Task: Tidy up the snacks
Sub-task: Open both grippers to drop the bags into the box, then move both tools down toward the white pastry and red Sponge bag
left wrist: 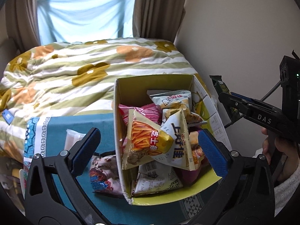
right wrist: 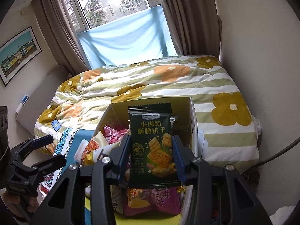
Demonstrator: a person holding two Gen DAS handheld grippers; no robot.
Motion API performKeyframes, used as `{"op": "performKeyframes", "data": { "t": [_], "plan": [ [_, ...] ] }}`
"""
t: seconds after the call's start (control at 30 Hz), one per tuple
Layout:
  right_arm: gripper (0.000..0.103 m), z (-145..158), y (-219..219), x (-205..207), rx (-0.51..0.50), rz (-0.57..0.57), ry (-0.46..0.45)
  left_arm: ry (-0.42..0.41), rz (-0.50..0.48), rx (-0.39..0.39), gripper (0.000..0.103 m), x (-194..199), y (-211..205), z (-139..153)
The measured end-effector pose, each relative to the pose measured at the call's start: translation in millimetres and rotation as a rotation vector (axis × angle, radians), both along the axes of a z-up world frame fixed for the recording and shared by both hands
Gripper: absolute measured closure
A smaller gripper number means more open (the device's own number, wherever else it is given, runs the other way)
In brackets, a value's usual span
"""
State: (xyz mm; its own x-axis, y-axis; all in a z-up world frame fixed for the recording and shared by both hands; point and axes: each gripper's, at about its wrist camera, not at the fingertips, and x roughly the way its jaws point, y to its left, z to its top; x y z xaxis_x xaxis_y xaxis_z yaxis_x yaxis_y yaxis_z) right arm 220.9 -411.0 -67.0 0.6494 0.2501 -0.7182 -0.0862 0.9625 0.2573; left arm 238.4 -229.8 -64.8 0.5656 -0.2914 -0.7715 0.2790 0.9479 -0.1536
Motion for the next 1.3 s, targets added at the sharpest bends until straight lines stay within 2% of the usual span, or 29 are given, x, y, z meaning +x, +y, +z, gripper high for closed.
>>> {"op": "performKeyframes", "data": {
  "t": [0.03, 0.1, 0.13, 0.17, 0.23, 0.5, 0.83, 1.0, 1.17, 1.3],
  "plan": [
    [0.063, -1.7, -0.5, 3.9, 0.003, -0.004, 0.004, 0.003, 0.009, 0.002, 0.0, 0.4, 2.5, -0.5],
    [0.056, -7.7, -0.4, 12.4, 0.004, -0.007, 0.035, 0.014, 0.025, 0.004, 0.0, 0.1, 7.3, -3.7],
    [0.042, -11.0, -1.0, 14.9, 0.006, -0.008, 0.05, 0.019, 0.032, 0.006, 0.0, -1.1, 10.2, -5.9],
    [0.021, -13.6, -2.1, 15.9, 0.007, -0.012, 0.056, 0.023, 0.039, 0.01, 0.0, -3.1, 13.5, -8.3],
    [0.0, -18.5, -2.8, 12.9, 0.006, -0.017, 0.062, 0.031, 0.054, 0.019, 0.0, -6.8, 19.0, -13.3],
    [0.0, -20.6, 8.5, -6.9, -0.028, 0.0, 0.059, 0.046, 0.073, 0.01, 0.0, -17.4, 35.2, -19.3],
    [0.0, 20.5, 31.2, -23.7, -0.04, -0.011, -0.045, -0.029, 0.11, 0.033, 0.0, -40.2, 62.4, 12.3],
    [0.0, 42.9, 50.5, -34.4, -0.051, 0.017, -0.104, -0.087, 0.162, 0.098, 0.0, -53.3, 98.1, 36.3],
    [0.0, 58.1, 79.8, -41.5, -0.059, 0.042, -0.126, -0.104, 0.188, 0.077, 0.0, -53.1, 145.2, 48.3],
    [0.0, 60.7, 113.0, -49.3, -0.087, 0.038, -0.148, -0.1, 0.172, 0.071, 0.0, -44.2, 178.4, 49.6]
  ]
}}
